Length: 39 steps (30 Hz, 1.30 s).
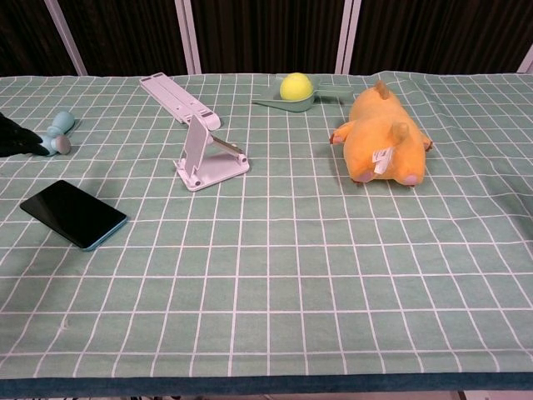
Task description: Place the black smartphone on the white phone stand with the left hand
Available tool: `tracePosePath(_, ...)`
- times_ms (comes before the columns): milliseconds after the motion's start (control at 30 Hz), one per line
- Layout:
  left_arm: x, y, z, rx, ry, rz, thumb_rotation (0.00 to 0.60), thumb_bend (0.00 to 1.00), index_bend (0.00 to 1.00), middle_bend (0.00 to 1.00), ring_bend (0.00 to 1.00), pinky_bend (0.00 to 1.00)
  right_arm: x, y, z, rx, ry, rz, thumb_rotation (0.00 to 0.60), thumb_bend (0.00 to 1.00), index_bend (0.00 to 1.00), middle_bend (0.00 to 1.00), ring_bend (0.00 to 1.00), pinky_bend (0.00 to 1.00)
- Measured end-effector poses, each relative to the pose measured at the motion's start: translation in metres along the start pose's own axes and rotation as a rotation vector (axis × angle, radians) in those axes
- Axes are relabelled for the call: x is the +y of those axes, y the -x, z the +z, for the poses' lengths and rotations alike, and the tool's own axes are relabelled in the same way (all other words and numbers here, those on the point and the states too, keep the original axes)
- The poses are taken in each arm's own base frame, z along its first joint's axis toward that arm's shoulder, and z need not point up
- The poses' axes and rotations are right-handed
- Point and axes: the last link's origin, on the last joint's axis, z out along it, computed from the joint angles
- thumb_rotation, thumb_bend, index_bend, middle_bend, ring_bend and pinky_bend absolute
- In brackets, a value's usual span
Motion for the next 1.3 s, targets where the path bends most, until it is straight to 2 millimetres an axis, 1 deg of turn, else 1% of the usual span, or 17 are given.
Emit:
tracePosePath(233,0.006,-0.005,0.023,-0.026,0.026,0.07,0.6,0.12,0.05,0.09,0.0,0.04,0.0,0.0,0.0,0.0,0.002,-0.002,0.6,0.3,0.01,0.0,0.0,0.13)
tracePosePath(367,0.011,-0.007,0.033,-0.037,0.038,0.085,0.6,0.12,0.05,0.09,0.0,0.04,0.0,0.0,0.001,-0.002,0.005,-0.002,0.6,0.3,0.01,0.0,0.0,0.13)
tracePosePath(500,0.018,-0.006,0.042,-0.052,0.046,0.093,0.6,0.12,0.08,0.1,0.0,0.04,0.0,0.0,0.001,-0.001,0.006,-0.001,0.6,0.3,0.01,0.0,0.0,0.13)
tracePosePath(633,0.028,-0.004,0.052,-0.066,0.059,0.095,0.6,0.13,0.11,0.15,0.0,0.04,0.0,0.0,0.001,-0.003,0.006,-0.001,0.6,0.3,0.01,0.0,0.0,0.13)
tracePosePath(733,0.036,-0.004,0.057,-0.07,0.07,0.097,0.6,0.13,0.12,0.17,0.0,0.05,0.0,0.0,0.001,-0.003,0.007,0.0,0.6,0.3,0.01,0.0,0.0,0.13)
tracePosePath(933,0.044,-0.004,0.064,-0.069,0.081,0.099,0.6,0.13,0.12,0.17,0.0,0.05,0.0,0.0,0.001,-0.004,0.008,0.001,0.6,0.3,0.01,0.0,0.0,0.13)
tracePosePath(1033,0.048,-0.004,0.066,-0.07,0.084,0.097,0.6,0.13,0.14,0.18,0.0,0.05,0.0,0.0,0.001,-0.005,0.008,0.002,0.6,0.3,0.01,0.0,0.0,0.13)
tracePosePath(1300,0.05,-0.003,0.067,-0.068,0.083,0.088,0.6,0.13,0.23,0.28,0.0,0.07,0.0,0.0,0.001,-0.005,0.008,0.003,0.6,0.3,0.01,0.0,0.0,0.13)
